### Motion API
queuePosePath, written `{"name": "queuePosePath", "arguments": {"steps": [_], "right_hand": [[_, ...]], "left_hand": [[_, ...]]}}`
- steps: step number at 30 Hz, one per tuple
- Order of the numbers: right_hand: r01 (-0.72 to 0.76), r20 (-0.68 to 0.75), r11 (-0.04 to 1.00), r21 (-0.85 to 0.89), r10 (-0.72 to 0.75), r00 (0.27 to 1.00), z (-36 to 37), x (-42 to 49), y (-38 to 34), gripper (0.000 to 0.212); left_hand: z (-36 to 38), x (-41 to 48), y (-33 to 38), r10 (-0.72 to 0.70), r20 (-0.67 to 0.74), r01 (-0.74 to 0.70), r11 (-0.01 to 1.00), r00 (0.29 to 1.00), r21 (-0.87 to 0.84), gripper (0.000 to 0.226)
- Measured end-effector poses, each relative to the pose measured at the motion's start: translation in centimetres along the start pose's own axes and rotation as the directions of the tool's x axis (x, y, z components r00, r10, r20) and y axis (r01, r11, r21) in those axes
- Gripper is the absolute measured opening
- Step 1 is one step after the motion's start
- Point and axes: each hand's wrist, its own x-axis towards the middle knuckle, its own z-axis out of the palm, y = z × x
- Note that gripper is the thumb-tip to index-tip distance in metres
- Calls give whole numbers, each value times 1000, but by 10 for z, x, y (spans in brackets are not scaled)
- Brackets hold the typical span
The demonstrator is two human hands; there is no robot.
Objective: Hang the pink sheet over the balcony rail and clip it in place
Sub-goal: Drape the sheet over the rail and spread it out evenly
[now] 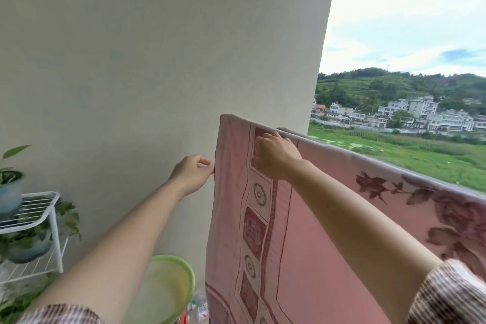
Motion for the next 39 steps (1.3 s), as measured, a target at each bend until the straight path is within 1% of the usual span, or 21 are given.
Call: {"name": "queuePosePath", "arguments": {"steps": [3, 7, 9, 15, 19, 20, 21, 22, 23, 25, 28, 30, 33, 35, 36, 37, 38, 39], "right_hand": [[6, -42, 999, -38, -7, 999, 23, 64, 0, 31], [0, -20, 997, -74, -1, 1000, 53, 141, 3, 36], [-25, -18, 996, -86, 24, 1000, 62, 178, 4, 36], [-127, 29, 980, -155, 133, 991, 99, 253, 13, 26], [-231, 11, 966, -114, 233, 972, 117, 284, 22, 27], [-264, 9, 960, -89, 266, 964, 121, 291, 23, 27], [-296, 17, 953, -63, 298, 955, 126, 297, 24, 26], [-323, 25, 946, -39, 324, 946, 130, 302, 24, 26], [-345, 19, 938, -14, 345, 938, 133, 306, 23, 32], [-371, -37, 928, 21, 372, 928, 137, 311, 22, 46], [-376, -129, 926, -16, 371, 919, 139, 314, 17, 52], [-391, -168, 919, -57, 377, 911, 143, 314, 11, 48], [-440, -218, 894, -82, 415, 883, 146, 314, 6, 39], [-458, -261, 886, -66, 428, 865, 143, 313, 2, 35], [-457, -271, 888, -39, 431, 861, 141, 311, 0, 36], [-450, -265, 893, -4, 433, 861, 137, 307, -5, 39], [-447, -249, 894, 26, 439, 864, 134, 304, -9, 43], [-453, -227, 890, 43, 451, 864, 131, 299, -12, 45]], "left_hand": [[9, 67, -19, 5, -7, -6, 998, 1000, -70, 28], [26, 148, -35, 27, 39, -22, 993, 999, -115, 12], [30, 185, -37, 49, 52, -43, 992, 997, -122, 10], [34, 282, -50, 86, 115, -66, 984, 990, -167, 16], [44, 339, -61, 108, 130, -73, 966, 986, -249, 39], [46, 351, -62, 96, 132, -55, 956, 987, -287, 41], [48, 364, -62, 86, 140, -36, 944, 986, -327, 37], [50, 375, -63, 87, 166, -20, 929, 982, -369, 30], [51, 384, -63, 96, 201, -3, 910, 975, -415, 22], [52, 401, -61, 139, 258, 12, 862, 956, -506, 17], [55, 421, -61, 242, 267, -27, 785, 933, -619, 24], [59, 425, -63, 276, 278, -16, 735, 920, -678, 23], [61, 426, -63, 318, 356, 79, 638, 879, -766, 16], [52, 428, -67, 348, 411, 192, 520, 843, -833, 17], [47, 433, -72, 383, 448, 248, 468, 808, -848, 15], [43, 439, -81, 427, 487, 291, 446, 762, -846, 13], [41, 444, -92, 465, 536, 320, 465, 705, -825, 17], [40, 448, -105, 489, 596, 324, 532, 637, -783, 22]]}}
